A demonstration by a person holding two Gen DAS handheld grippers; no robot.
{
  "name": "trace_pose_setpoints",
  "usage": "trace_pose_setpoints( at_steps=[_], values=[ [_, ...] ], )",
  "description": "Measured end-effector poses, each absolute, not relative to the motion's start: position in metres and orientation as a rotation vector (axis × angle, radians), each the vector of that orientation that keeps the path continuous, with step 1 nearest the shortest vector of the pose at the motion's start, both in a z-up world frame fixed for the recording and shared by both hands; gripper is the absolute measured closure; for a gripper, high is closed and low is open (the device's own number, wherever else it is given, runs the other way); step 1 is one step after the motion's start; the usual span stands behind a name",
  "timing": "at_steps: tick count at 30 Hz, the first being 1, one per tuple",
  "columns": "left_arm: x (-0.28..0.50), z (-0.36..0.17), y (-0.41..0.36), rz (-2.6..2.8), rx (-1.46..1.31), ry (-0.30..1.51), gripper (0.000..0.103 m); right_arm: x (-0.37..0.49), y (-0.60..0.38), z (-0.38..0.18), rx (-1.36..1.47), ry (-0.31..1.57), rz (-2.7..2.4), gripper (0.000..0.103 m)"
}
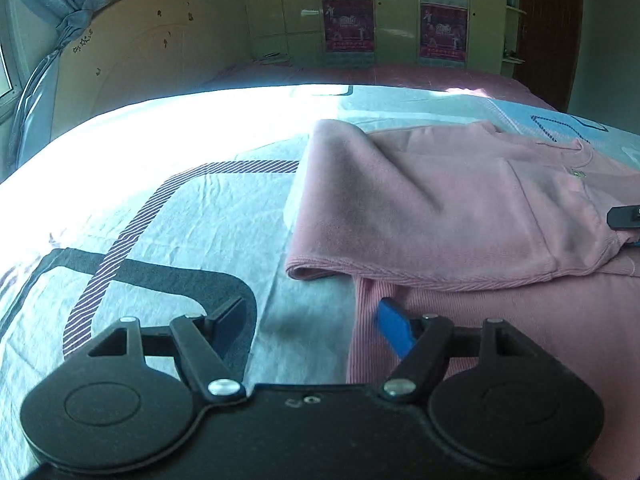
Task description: Fold small clothes
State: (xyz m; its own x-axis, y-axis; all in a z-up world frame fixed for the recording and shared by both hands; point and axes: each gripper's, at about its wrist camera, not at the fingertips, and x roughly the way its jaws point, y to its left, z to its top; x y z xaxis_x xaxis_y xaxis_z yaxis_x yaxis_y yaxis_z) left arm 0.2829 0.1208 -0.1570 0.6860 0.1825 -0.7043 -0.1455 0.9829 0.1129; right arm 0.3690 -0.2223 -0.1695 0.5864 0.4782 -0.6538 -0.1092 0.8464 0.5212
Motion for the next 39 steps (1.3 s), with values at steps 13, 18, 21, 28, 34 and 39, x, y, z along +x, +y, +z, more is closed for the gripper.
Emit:
trace_pose_setpoints(
  at_steps=[13,18,21,28,34,39],
  values=[
    [0.316,-0.168,0.101,0.175,0.081,0.741,0.037,0.358,-0.241,-0.113,0.123,0.619,0.241,0.096],
    [0.315,-0.17,0.094,0.139,0.099,0.73,0.085,0.36,-0.272,-0.129,0.071,0.642,0.144,0.097],
    [0.311,-0.17,0.09,0.112,0.11,0.725,0.089,0.363,-0.285,-0.149,0.054,0.689,0.098,0.097],
    [0.299,-0.16,0.114,0.062,0.054,0.78,0.074,0.358,-0.314,-0.181,0.12,0.811,0.072,0.097],
    [0.307,-0.136,0.138,0.084,-0.108,0.759,0.066,0.37,-0.339,-0.162,0.28,0.767,0.111,0.058],
    [0.354,-0.137,0.121,0.052,-0.121,0.758,0.065,0.4,-0.313,-0.173,0.23,0.791,0.156,0.032]
  ],
)
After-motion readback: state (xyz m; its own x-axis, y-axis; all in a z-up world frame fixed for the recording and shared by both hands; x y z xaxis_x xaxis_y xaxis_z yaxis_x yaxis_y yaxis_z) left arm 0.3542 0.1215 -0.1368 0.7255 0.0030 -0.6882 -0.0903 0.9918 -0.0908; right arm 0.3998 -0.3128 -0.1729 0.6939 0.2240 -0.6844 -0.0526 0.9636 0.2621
